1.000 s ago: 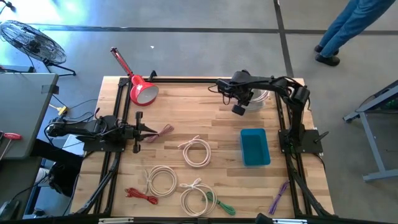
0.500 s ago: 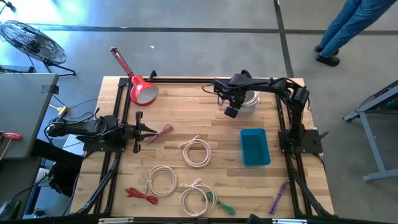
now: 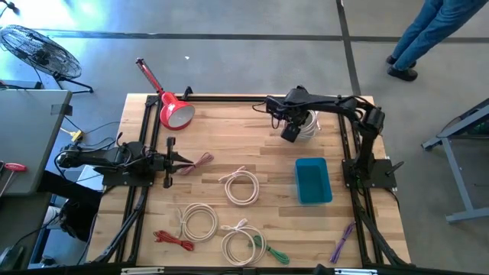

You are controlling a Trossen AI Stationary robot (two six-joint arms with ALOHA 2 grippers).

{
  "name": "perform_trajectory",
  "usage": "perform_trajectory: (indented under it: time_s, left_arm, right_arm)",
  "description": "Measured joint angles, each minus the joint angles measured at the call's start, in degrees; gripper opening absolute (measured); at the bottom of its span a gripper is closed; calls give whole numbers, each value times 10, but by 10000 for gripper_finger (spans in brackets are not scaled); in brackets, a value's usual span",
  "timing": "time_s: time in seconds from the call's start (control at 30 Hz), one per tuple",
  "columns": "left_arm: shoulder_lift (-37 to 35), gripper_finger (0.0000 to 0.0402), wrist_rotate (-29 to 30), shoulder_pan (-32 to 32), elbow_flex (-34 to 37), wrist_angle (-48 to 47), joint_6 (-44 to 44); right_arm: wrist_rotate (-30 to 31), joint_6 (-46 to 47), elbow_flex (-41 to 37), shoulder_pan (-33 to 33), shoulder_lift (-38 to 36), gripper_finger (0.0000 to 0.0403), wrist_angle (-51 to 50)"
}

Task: Pick & Place USB Port
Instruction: Put the pink charger cable into the blue bin

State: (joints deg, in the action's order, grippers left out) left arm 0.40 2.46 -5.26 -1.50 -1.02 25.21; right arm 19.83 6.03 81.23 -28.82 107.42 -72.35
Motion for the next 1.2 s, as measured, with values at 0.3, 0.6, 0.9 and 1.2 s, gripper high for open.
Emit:
perform_trajectory:
  time_s: [0.3,0.6,0.9,1.2]
  left_arm:
    - [0,29,11,0,0,1,0]
    - [0,42,23,0,0,7,-4]
    - [53,152,59,0,-12,-1,-46]
    - [116,199,65,0,-87,-100,-133]
  right_arm:
    - [9,13,0,4,-105,180,9]
    - [-108,-18,0,59,-217,181,114]
    - [-115,-47,0,158,-247,181,174]
    - [-115,-76,-38,222,-244,181,203]
